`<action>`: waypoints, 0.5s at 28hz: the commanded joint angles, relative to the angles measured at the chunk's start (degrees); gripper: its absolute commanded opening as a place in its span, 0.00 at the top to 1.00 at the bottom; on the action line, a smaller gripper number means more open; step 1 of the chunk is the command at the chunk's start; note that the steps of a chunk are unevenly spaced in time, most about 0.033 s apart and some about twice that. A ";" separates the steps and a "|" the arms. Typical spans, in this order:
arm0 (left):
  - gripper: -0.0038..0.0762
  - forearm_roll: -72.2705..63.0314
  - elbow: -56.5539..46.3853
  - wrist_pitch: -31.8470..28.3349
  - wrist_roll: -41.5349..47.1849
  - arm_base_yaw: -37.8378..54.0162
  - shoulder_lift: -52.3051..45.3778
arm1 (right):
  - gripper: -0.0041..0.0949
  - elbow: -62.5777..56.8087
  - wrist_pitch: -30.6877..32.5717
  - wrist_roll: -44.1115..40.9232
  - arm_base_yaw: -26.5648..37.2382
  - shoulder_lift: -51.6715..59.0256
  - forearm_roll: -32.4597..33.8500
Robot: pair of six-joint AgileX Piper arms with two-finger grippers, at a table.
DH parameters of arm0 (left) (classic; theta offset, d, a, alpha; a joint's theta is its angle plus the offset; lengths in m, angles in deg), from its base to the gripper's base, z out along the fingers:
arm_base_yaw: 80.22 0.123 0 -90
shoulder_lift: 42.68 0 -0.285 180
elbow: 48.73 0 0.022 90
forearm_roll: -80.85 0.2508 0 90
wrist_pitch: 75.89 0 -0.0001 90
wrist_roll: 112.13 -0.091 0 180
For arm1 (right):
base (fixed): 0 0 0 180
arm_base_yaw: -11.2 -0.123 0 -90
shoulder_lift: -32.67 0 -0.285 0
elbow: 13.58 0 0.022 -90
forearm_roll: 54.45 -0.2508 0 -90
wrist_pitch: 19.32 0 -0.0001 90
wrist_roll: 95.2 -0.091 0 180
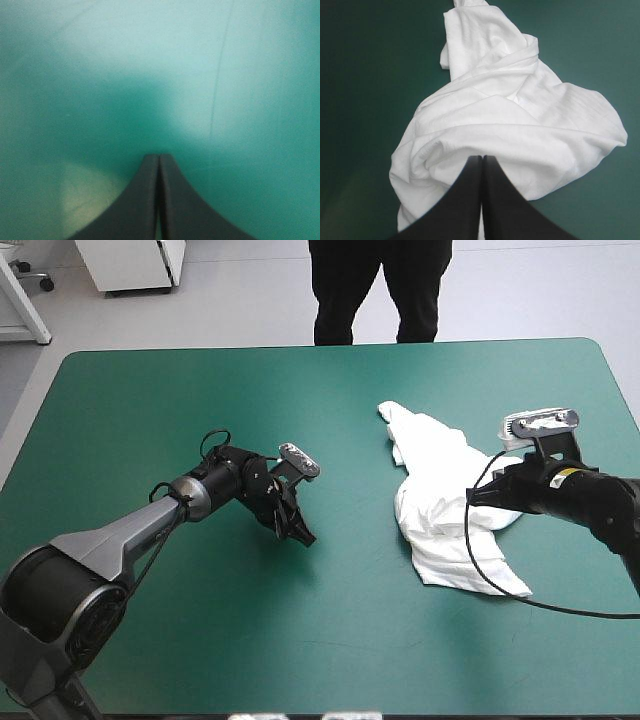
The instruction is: Fold the cloth
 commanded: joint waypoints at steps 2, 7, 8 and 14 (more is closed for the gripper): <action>0.96 6.10 2.04 5.17 2.72 -0.39 -3.59 | 0.98 2.04 -2.73 0.49 -0.01 0.87 -0.33; 0.96 17.00 8.39 8.79 9.21 -0.39 -13.41 | 0.98 2.04 -2.50 0.49 -0.01 0.87 -0.33; 0.96 17.59 9.99 9.56 9.76 -0.39 -15.96 | 0.98 2.04 -2.62 0.49 -0.01 0.87 -0.33; 0.85 19.86 18.92 14.26 11.07 -0.39 -32.86 | 0.97 2.04 -2.62 0.49 -0.01 0.87 -0.33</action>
